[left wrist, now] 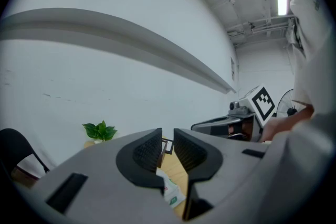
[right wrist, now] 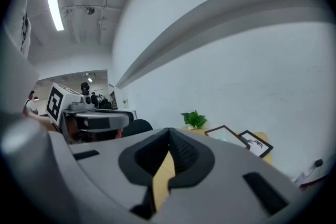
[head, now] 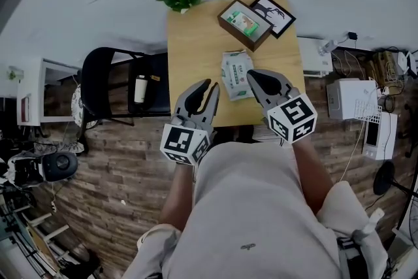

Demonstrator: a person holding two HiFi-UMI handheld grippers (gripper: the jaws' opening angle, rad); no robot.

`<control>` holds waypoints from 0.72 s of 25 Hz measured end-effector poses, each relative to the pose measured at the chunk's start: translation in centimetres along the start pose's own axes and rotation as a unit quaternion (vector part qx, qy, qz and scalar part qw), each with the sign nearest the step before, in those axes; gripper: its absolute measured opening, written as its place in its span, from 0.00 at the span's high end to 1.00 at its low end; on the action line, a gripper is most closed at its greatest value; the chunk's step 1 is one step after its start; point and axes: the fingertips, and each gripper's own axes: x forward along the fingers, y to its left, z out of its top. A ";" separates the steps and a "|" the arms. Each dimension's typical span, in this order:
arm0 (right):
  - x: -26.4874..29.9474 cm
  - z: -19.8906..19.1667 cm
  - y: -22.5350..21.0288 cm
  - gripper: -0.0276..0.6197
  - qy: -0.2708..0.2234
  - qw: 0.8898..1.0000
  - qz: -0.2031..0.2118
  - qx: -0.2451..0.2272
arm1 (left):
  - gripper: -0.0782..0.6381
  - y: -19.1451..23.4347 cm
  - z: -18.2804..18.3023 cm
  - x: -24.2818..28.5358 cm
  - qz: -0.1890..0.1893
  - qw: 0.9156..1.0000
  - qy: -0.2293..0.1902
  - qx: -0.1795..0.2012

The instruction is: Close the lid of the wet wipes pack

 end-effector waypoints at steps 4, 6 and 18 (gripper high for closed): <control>-1.3 1.2 -0.4 0.96 -0.018 1.000 -0.012 -0.002 | 0.81 -0.5 1.0 0.0 -0.004 1.000 -0.007 0.006; -2.0 1.8 -0.7 0.96 -0.025 1.000 -0.018 -0.002 | 0.82 -0.7 1.4 0.1 -0.005 1.000 -0.010 0.007; -4.3 3.1 -2.0 0.96 -0.044 0.998 -0.038 -0.004 | 0.88 -1.4 3.0 0.3 -0.005 0.999 -0.031 0.010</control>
